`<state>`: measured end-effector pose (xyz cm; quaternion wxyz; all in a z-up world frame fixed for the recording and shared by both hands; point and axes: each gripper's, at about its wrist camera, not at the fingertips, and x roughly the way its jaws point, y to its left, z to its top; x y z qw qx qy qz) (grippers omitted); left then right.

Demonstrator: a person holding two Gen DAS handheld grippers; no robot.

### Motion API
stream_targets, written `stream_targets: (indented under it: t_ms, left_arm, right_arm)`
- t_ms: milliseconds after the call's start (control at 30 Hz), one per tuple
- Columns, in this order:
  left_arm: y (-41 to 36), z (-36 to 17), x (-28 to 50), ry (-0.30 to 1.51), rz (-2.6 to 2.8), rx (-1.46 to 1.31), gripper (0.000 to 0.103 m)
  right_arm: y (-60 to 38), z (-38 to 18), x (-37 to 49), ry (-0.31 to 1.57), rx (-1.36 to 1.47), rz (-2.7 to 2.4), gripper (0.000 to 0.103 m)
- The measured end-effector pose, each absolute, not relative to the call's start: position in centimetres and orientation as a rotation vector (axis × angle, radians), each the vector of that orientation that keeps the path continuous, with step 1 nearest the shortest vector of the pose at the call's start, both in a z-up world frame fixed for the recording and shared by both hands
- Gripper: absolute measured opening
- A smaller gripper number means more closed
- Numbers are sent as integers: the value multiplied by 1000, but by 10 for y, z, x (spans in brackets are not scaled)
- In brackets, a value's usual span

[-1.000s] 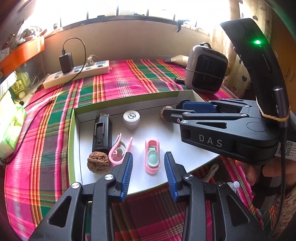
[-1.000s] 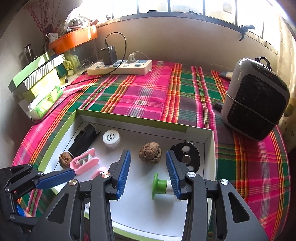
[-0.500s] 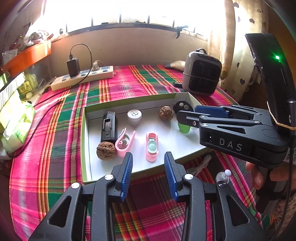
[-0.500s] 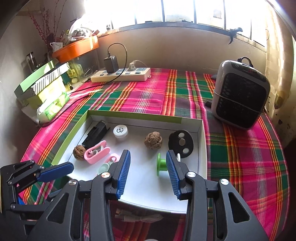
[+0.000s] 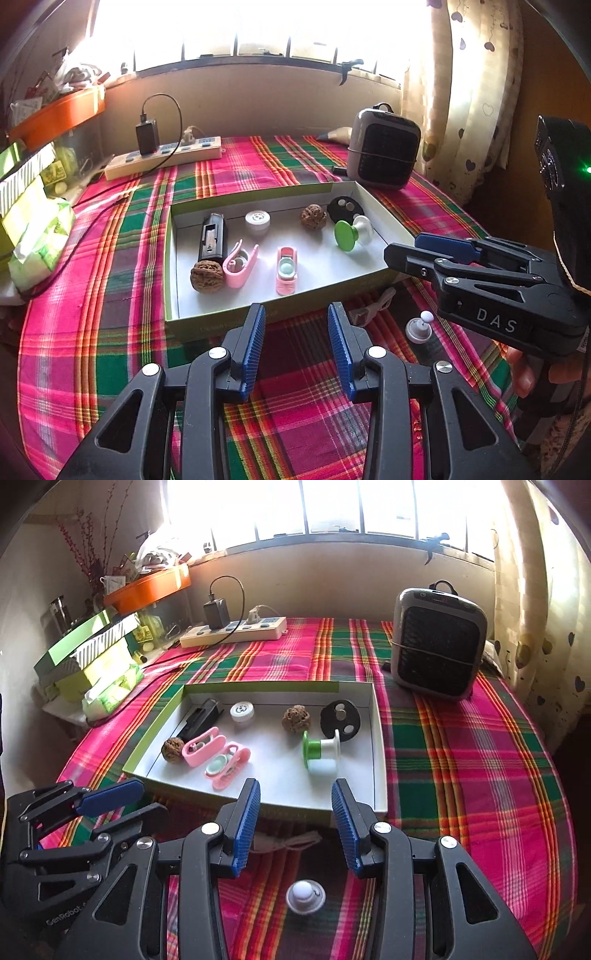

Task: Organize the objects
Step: 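Withdraw both tools from the box toward the remaining objects on the cloth, then close right tool on the white knob stand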

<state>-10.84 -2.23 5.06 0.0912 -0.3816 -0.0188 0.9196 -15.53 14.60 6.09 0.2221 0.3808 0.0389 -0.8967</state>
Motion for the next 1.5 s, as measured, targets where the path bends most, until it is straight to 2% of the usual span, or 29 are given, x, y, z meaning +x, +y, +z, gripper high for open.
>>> stream_targets:
  t_ms: [333, 700, 1167, 1233, 1300, 1500]
  left_arm:
    - [-17, 42, -94, -56, 2683, -1142, 34]
    - [-15, 30, -92, -78, 2651, -1177, 34]
    - [-14, 22, -105, -78, 2628, -1220, 34]
    - [-12, 21, -107, -78, 2616, -1220, 34]
    - [-9, 20, -109, -72, 2600, -1219, 34]
    - [2, 21, -117, -35, 2572, -1197, 35]
  right_arm:
    - [169, 46, -124, 63, 1074, -2507, 44]
    - [167, 18, -122, 118, 1172, -2467, 47]
    - [159, 13, -125, 222, 1193, -2482, 47]
    - [160, 13, -124, 230, 1193, -2485, 44]
    - [160, 13, -123, 231, 1190, -2488, 35]
    - [165, 13, -122, 217, 1188, -2485, 26]
